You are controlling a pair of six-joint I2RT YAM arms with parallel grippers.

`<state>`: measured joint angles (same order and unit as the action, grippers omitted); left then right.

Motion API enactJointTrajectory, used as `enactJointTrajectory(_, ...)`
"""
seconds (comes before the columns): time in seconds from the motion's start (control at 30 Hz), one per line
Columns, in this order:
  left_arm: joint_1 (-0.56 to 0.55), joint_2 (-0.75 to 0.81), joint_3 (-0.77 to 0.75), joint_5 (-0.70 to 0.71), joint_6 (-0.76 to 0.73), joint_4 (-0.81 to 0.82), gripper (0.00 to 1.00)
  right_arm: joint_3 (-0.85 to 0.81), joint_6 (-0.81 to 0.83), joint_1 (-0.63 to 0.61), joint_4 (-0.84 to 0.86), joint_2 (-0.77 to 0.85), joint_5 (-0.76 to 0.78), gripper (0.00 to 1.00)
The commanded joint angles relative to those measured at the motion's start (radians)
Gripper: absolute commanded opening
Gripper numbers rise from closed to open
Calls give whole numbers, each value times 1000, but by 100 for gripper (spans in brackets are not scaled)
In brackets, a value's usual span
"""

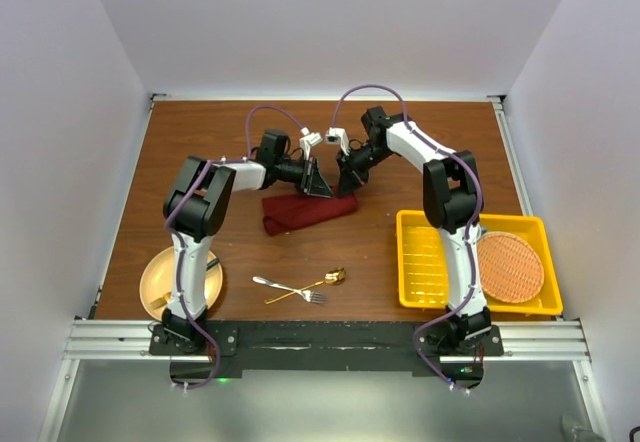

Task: Fold the napkin into a case and place the utensils inside
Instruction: Pick up the top corner of the smaller rectangle folded napkin from the folded napkin.

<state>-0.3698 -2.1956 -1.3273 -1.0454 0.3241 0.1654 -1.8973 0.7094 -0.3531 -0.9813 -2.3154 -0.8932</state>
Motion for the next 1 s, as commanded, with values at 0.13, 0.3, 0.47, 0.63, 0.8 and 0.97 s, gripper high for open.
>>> enactJointTrajectory(0.13, -6, 65, 66, -21, 58, 51, 0, -22, -8, 12, -13, 68, -15, 23)
enactJointTrajectory(0.3, -6, 97, 132, -13, 95, 154, 0, -20, -30, 42, -20, 68, 5, 37)
enactJointTrajectory(0.47, -6, 100, 152, -7, 133, 217, 0, -13, 15, 52, -91, 60, -9, 48)
enactJointTrajectory(0.63, -6, 109, 152, -7, 147, 221, 0, -9, -5, 52, -73, 65, -30, 51)
enactJointTrajectory(0.8, -6, 119, 158, 5, 191, 209, 0, 20, -59, 37, 18, 74, 32, 41)
enactJointTrajectory(0.97, -6, 119, 168, 27, 240, 194, 0, 72, -67, 9, 62, 90, 99, 31)
